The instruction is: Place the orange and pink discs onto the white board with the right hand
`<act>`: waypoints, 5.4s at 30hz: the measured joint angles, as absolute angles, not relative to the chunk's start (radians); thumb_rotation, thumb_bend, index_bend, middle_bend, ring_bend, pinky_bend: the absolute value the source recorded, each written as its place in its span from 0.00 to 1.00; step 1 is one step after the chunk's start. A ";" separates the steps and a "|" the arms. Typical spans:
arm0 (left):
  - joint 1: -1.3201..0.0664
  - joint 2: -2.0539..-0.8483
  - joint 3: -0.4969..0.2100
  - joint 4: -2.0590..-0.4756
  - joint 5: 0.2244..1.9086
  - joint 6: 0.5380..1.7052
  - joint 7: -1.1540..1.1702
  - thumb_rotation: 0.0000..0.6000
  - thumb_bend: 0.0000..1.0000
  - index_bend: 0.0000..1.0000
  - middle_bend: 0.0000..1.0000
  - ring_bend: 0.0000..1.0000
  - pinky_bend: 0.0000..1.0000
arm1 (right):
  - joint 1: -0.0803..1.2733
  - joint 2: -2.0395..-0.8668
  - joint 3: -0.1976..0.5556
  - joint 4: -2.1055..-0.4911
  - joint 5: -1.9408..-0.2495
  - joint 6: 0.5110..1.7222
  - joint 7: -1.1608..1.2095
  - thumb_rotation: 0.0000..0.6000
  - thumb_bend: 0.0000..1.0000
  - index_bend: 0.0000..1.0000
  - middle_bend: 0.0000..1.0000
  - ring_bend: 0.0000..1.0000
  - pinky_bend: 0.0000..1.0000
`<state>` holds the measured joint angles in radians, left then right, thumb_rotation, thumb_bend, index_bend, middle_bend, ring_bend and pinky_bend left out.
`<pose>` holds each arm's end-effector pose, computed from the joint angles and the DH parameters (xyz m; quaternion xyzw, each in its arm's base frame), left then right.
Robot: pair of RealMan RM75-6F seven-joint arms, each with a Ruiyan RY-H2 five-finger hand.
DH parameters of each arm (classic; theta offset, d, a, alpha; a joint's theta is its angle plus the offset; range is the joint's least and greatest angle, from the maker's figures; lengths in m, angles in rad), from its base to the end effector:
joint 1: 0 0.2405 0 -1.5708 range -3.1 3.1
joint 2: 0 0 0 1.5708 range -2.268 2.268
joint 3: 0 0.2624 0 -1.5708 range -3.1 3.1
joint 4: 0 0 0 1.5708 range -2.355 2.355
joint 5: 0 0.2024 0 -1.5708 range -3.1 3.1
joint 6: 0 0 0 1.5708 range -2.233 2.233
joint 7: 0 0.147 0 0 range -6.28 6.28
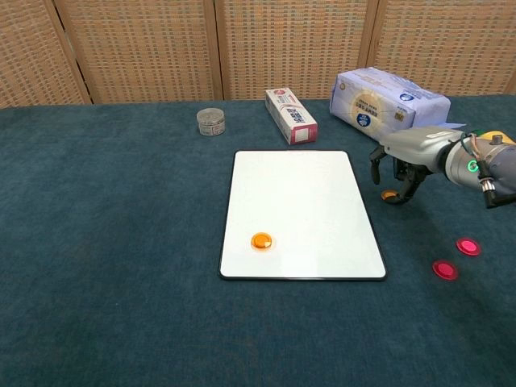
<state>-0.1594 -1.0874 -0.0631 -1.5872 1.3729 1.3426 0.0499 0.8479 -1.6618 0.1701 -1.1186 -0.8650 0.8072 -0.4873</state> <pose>-0.3301 0.2101 0.1730 -0.6089 -0.4003 -0.3243 0.6031 -0.1970 -0.4060 -0.0263 0.7463 -0.3666 0.2459 0.4982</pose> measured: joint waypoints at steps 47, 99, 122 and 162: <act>-0.162 -1.087 -0.062 -1.588 1.368 1.339 0.049 1.00 0.00 0.00 0.00 0.00 0.00 | 0.842 -1.613 0.182 -1.251 -0.924 0.816 -0.474 1.00 0.36 0.52 0.97 0.95 1.00; -0.149 -1.083 -0.047 -1.600 1.409 1.370 0.046 1.00 0.00 0.00 0.00 0.00 0.00 | 0.679 -1.435 -0.037 -1.491 -1.152 0.995 -0.373 1.00 0.34 0.35 0.97 0.95 1.00; -0.149 -1.086 -0.050 -1.603 1.401 1.368 0.057 1.00 0.00 0.00 0.00 0.00 0.00 | 0.597 -1.454 -0.032 -1.335 -1.262 0.966 -0.245 1.00 0.34 0.39 0.97 0.95 1.00; -0.150 -1.089 -0.051 -1.603 1.399 1.367 0.064 1.00 0.00 0.00 0.00 0.00 0.00 | 0.565 -1.455 0.010 -1.278 -1.281 0.902 -0.208 1.00 0.36 0.52 0.97 0.95 1.00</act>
<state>-0.1496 -1.0892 -0.0507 -1.6035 1.3993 1.3672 0.0639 0.5647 -1.4545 0.0101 -1.2783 -1.2811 0.9022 -0.2081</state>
